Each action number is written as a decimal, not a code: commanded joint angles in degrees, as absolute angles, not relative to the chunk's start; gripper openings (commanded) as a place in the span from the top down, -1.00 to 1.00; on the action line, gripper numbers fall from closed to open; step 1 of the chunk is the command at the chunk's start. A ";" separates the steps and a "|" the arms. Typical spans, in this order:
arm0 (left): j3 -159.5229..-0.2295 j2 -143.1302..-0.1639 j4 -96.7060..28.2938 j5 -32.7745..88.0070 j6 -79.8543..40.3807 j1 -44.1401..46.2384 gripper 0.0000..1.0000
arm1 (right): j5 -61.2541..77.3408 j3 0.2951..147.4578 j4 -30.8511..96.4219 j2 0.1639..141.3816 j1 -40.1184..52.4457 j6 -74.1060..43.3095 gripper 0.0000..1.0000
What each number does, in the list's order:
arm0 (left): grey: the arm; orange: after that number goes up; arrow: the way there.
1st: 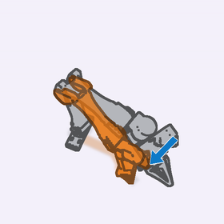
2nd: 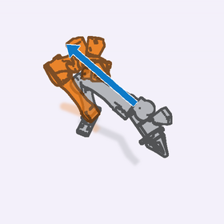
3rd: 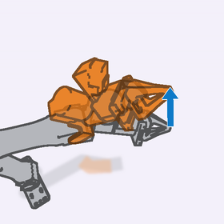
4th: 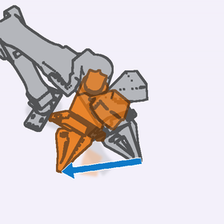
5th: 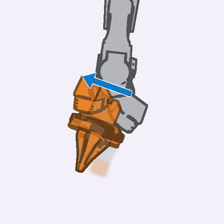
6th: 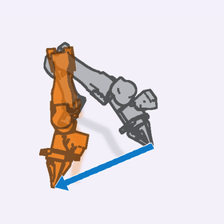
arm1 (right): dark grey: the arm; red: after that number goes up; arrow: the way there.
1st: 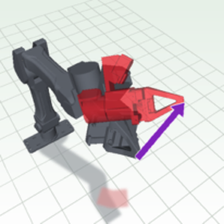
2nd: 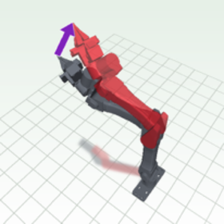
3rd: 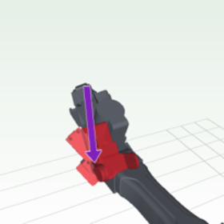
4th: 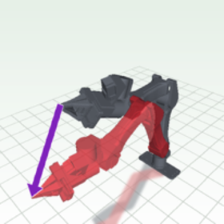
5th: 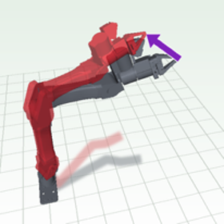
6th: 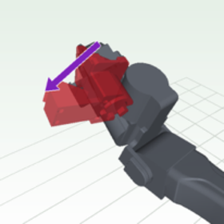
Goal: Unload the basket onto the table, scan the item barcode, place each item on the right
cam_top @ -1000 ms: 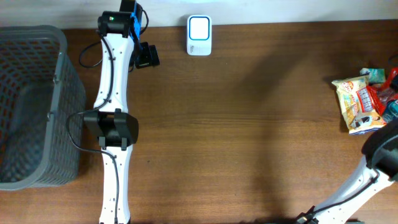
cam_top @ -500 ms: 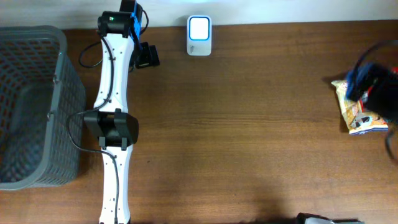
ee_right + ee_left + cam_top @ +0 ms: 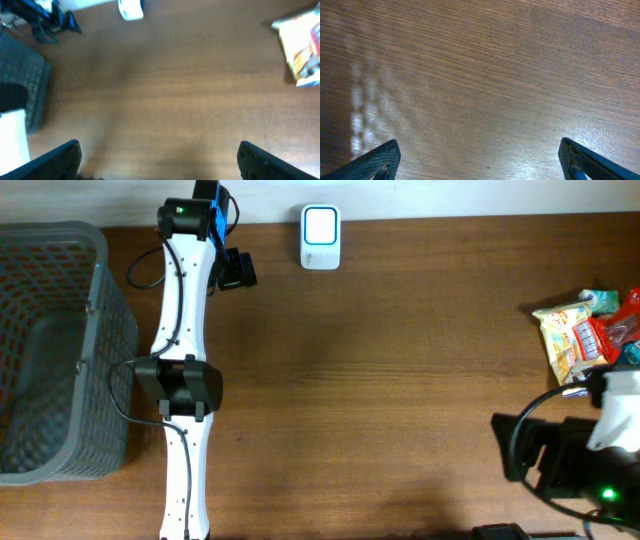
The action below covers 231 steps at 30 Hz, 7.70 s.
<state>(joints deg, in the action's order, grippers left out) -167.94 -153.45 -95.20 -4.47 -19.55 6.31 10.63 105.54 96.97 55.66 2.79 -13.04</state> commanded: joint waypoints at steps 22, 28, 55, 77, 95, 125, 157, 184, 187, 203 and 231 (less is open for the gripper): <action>-167.98 -152.11 -95.24 -4.23 -20.12 6.28 -0.99 | 7.40 0.32 -2.39 0.19 5.23 -9.06 -0.97; -167.98 -152.11 -95.24 -4.25 -20.12 6.22 -0.98 | 2.22 0.32 4.49 0.19 5.17 -8.99 -0.97; -167.98 -152.11 -95.24 -4.25 -20.12 6.26 -0.98 | 2.09 0.32 4.47 0.25 5.19 -9.02 -0.97; -163.39 -131.83 -96.42 -12.91 -19.64 10.39 -0.99 | 2.09 0.32 4.47 0.25 5.19 -9.02 -0.97; -56.42 -61.23 -43.83 -10.33 -9.10 16.67 -0.98 | 2.09 0.32 4.47 0.25 5.19 -9.02 -0.97; -3.27 -0.27 -4.75 6.24 7.14 2.42 -0.98 | 2.09 0.32 4.47 0.25 5.19 -9.02 -0.97; -0.54 -0.30 -4.73 -4.71 -1.48 0.19 -0.98 | 2.09 0.32 4.47 0.25 5.19 -9.02 -0.97; -0.58 -0.30 -4.73 -2.79 0.89 0.19 -0.98 | 2.09 0.32 4.45 0.25 5.19 -9.02 -0.97; -0.58 -0.30 -4.73 -2.79 0.89 0.19 -0.98 | 1.98 0.32 4.45 0.19 5.17 -9.02 -0.97; -0.58 -0.30 -4.73 -2.79 0.89 0.19 -0.98 | -1.74 0.32 4.80 0.19 1.10 3.99 -0.97; -0.58 -0.30 -4.73 -2.79 0.89 0.19 -0.98 | -1.58 0.32 4.69 0.21 1.10 2.55 -0.97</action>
